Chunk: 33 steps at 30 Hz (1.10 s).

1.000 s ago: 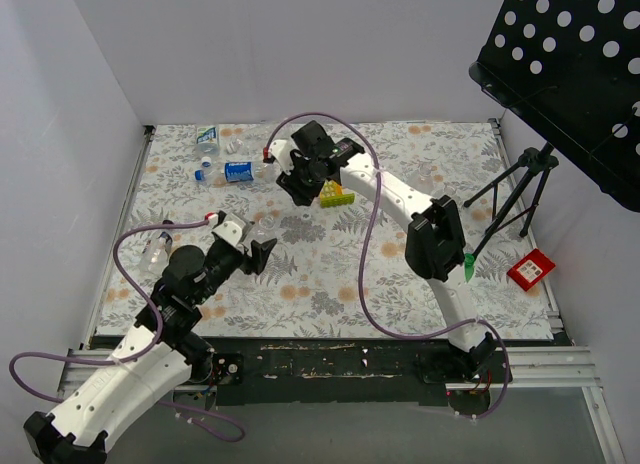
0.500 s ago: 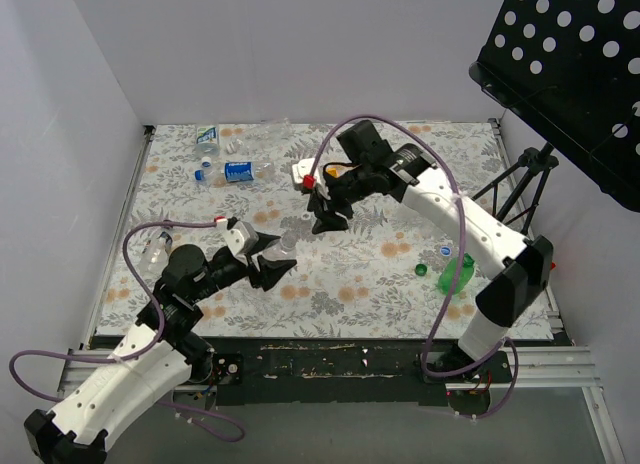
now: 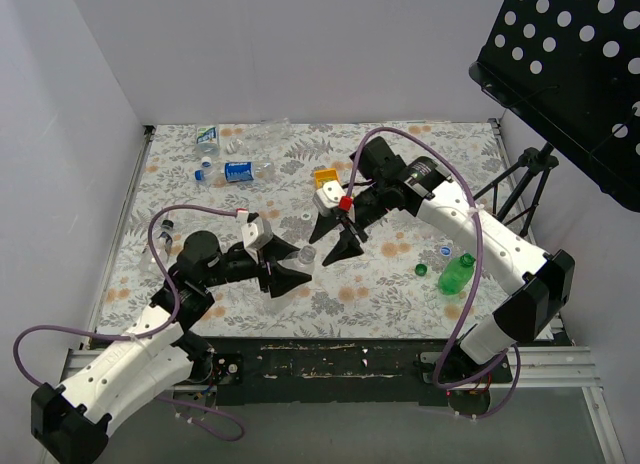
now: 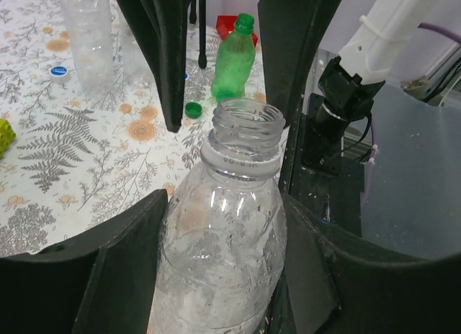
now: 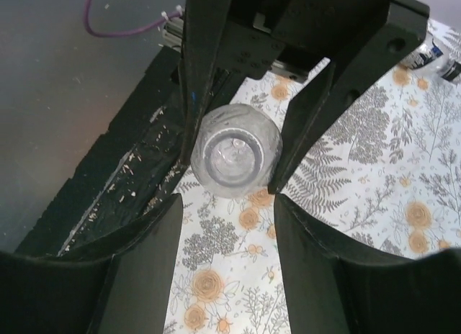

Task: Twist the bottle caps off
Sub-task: Place the bottle cap at the center of the board, then place the plastic bottle at the center of the board.

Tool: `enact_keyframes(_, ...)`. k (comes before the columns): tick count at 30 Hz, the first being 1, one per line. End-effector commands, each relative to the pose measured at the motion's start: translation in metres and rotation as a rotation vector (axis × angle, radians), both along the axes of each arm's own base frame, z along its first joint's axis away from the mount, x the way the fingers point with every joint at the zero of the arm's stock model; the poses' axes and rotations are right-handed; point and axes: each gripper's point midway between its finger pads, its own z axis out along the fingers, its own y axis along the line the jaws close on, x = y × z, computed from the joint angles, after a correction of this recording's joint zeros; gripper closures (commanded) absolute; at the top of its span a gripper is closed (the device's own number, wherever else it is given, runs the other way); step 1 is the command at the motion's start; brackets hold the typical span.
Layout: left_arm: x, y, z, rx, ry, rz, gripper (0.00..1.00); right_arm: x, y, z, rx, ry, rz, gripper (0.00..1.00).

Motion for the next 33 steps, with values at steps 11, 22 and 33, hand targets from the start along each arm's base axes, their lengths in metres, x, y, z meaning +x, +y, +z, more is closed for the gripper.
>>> enact_keyframes(11, 0.005, -0.009, 0.012, -0.079, 0.021, -0.007, 1.0, -0.029, 0.01, 0.017, 0.077, 0.154, 0.087, 0.39)
enact_keyframes(22, 0.017, -0.01, 0.002, -0.064, 0.048, 0.049, 1.0, -0.029, 0.019, 0.015, 0.061, 0.191, 0.101, 0.4)
enact_keyframes(33, 0.028, -0.009, 0.005, -0.064, 0.033, 0.099, 0.99, -0.028, 0.024, -0.001, 0.027, 0.209, 0.105, 0.64)
